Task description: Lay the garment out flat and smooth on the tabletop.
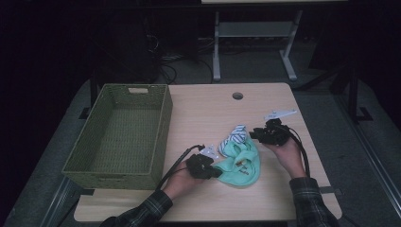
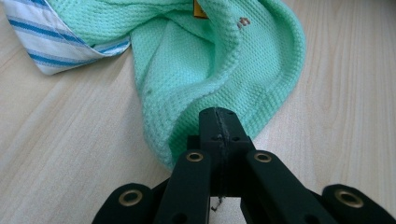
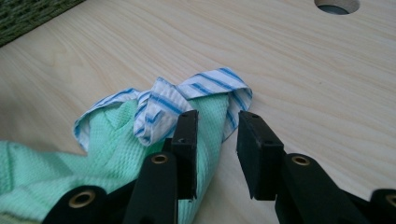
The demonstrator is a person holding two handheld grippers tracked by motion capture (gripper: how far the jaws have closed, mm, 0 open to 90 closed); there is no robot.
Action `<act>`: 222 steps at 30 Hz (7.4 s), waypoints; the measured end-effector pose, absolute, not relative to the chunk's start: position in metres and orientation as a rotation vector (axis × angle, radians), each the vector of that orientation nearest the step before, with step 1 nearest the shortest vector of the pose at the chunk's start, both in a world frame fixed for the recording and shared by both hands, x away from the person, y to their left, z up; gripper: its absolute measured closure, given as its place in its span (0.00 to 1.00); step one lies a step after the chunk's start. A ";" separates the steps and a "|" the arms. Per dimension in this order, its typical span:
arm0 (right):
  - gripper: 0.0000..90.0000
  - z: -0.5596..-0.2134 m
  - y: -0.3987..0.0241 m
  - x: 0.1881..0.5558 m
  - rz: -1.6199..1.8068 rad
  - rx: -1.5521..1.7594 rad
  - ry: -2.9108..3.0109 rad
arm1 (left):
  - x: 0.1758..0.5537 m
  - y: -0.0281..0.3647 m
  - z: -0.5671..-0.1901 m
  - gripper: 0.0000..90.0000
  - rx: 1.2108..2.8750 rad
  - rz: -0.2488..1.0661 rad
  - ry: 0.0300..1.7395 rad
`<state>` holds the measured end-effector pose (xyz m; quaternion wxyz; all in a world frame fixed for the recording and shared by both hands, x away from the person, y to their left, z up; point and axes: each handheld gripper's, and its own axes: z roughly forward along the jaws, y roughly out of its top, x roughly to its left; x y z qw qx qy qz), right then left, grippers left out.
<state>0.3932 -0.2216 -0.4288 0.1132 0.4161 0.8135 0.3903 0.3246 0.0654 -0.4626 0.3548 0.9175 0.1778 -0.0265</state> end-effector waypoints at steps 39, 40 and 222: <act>0.96 -0.441 -0.238 0.410 1.069 1.279 2.330 | 0.324 0.065 -0.462 1.00 2.377 -0.076 0.460; 0.96 -0.441 -0.242 0.409 1.064 1.285 2.324 | 0.324 0.065 -0.462 1.00 2.377 -0.079 0.462; 0.96 -0.460 -0.242 0.298 1.024 1.263 2.450 | 0.402 0.048 -0.408 0.73 2.299 0.222 0.659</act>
